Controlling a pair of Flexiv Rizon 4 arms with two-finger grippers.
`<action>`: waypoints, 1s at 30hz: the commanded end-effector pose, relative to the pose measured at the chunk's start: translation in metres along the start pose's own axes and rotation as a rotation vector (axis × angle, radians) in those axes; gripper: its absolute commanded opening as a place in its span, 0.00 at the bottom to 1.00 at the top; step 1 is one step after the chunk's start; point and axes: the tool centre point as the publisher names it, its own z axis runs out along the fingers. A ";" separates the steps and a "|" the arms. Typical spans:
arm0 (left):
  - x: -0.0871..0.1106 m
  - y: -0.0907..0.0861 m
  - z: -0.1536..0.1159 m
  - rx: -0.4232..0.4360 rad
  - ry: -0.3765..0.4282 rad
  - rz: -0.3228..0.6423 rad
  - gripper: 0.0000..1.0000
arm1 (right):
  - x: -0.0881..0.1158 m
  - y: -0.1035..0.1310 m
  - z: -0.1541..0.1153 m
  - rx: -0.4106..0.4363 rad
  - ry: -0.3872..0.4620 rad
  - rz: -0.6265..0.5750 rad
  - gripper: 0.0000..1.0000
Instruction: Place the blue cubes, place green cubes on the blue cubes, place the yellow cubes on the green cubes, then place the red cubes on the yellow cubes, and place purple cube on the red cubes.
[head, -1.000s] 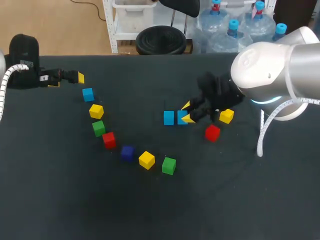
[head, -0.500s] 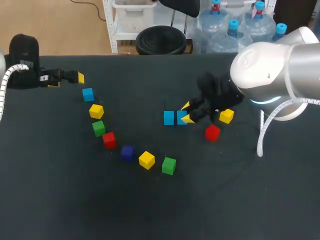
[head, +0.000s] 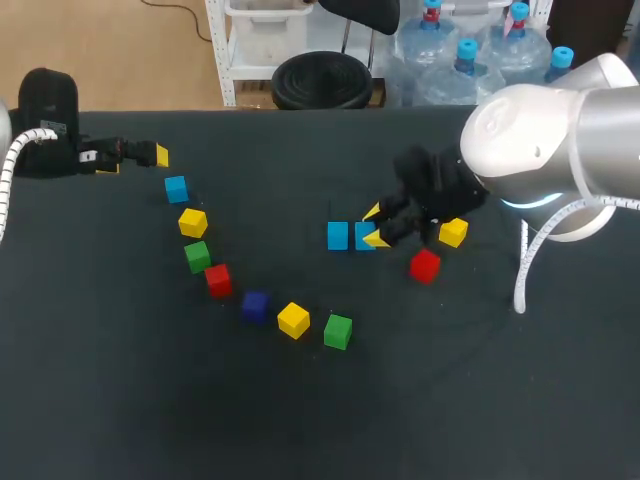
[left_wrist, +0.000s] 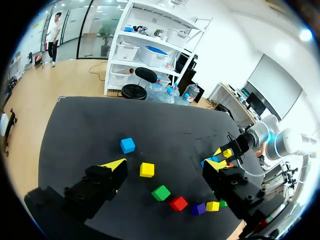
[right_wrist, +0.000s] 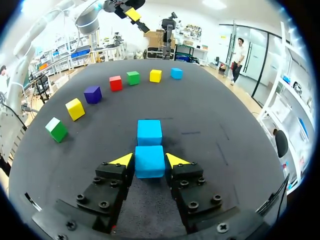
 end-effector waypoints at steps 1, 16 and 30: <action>-0.001 -0.001 0.000 -0.006 0.006 -0.001 1.00 | 0.001 0.000 -0.001 0.003 -0.002 0.001 0.41; -0.001 -0.001 0.000 -0.006 0.006 -0.001 1.00 | 0.002 -0.001 -0.001 0.006 -0.003 0.004 0.41; -0.001 -0.001 0.000 -0.006 0.006 -0.001 1.00 | 0.000 -0.006 -0.008 0.028 -0.008 0.012 0.44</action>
